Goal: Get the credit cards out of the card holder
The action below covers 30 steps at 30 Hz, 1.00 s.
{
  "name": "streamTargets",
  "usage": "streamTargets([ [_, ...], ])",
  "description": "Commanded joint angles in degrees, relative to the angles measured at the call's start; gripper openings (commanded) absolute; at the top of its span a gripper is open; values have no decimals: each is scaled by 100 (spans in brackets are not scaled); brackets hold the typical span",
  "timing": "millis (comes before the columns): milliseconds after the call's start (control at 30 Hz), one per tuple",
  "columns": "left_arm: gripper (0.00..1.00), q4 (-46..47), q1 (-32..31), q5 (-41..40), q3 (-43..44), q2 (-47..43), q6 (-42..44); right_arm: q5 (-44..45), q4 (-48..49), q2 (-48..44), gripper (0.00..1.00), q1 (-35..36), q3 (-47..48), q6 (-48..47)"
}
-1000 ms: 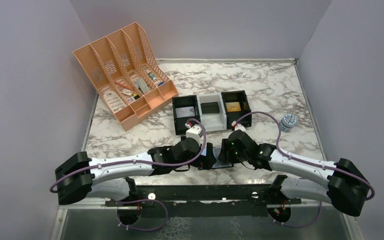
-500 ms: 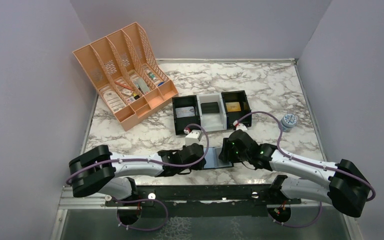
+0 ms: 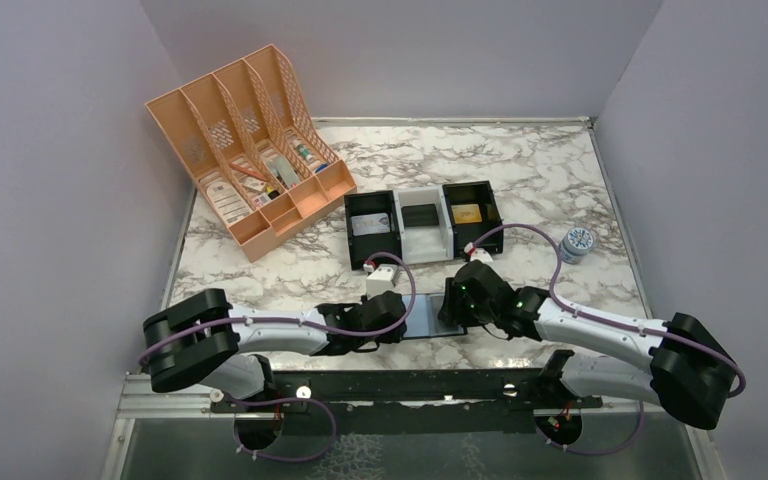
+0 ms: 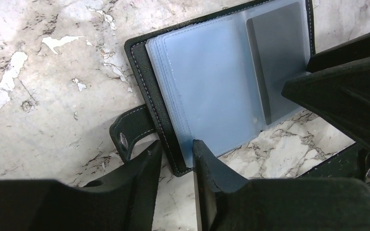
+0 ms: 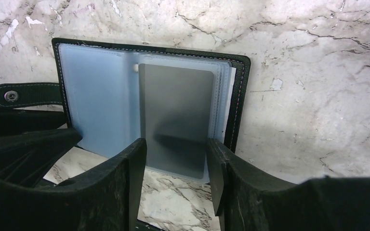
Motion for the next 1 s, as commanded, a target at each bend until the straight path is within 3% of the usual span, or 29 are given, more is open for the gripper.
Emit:
streamTargets([
  [0, 33, 132, -26, -105, -6, 185, -73, 280, -30, 37, 49, -40, 45, -33],
  [167, 30, 167, -33, -107, 14, 228, -66, 142, 122, -72, 46, -40, -71, -60],
  [333, 21, 137, -26, -99, 12, 234, -8, 217, 26, -8, 46, -40, 25, -24],
  [633, 15, 58, -28, -179, -55, 151, -48, 727, -376, -198, 48, -40, 341, -311],
  [967, 15, -61, -26, -224, -61, 2, -6, 268, -60, 208, 48, -40, 178, -282],
])
